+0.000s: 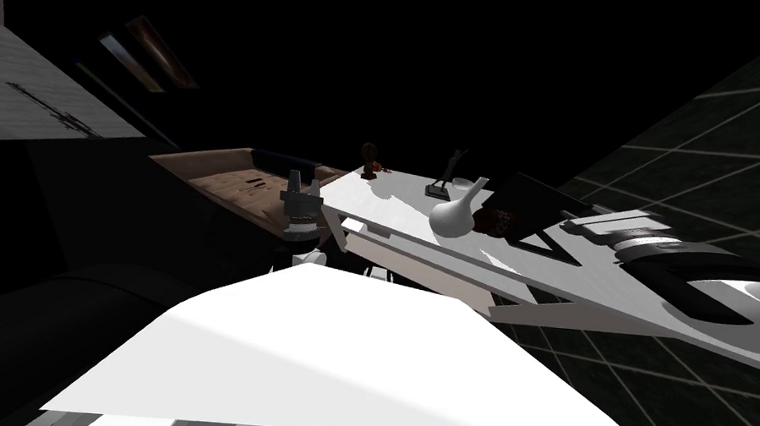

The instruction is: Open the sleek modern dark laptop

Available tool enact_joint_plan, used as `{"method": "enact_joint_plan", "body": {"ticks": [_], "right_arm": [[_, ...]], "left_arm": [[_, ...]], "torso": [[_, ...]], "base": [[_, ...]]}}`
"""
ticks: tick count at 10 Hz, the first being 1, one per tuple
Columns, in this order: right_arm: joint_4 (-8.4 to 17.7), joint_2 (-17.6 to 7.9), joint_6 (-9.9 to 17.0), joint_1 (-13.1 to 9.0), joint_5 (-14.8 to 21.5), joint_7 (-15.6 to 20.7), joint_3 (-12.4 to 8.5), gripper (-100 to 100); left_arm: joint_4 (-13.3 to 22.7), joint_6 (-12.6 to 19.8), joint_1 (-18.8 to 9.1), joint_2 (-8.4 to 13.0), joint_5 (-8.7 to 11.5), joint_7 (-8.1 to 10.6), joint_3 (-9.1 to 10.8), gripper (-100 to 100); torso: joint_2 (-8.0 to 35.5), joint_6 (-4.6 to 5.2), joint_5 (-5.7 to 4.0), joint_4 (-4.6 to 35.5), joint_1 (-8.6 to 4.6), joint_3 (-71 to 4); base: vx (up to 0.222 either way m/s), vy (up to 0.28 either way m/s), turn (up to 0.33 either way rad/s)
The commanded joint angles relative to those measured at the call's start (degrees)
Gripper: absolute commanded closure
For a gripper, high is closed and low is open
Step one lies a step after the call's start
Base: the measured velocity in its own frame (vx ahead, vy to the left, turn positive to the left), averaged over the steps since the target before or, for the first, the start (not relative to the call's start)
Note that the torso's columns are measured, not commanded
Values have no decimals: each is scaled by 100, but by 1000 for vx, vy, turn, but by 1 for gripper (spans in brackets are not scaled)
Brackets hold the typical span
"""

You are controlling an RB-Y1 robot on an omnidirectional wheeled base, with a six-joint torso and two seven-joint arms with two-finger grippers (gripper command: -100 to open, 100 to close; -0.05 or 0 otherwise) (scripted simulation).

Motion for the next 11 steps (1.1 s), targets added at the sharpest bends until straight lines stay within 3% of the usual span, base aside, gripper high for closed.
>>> {"method": "enact_joint_plan", "body": {"ticks": [1, 4, 5, 11], "right_arm": [[186, 25, -102, -29, -268, -306, 42, 100], [373, 16, -221, -103, -577, -646, 83, 100], [292, 3, -199, -95, -514, -566, 30, 100], [837, 426, -444, -401, -1208, -1308, 306, 100]], "left_arm": [[0, 0, 0, 0, 0, 0, 0, 0], [0, 0, 0, 0, 0, 0, 0, 0], [0, 0, 0, 0, 0, 0, 0, 0], [0, 0, 0, 0, 0, 0, 0, 0]], "torso": [[1, 2, -6, -4, -1, 2], [4, -1, -6, -2, -7, 2], [5, -1, -5, -2, -3, 4], [-14, -25, -10, -19, 22, -5]], "base": [[-19, -51, 16], [-26, -66, 16], [-11, -33, 11], [-33, -81, 48]]}}
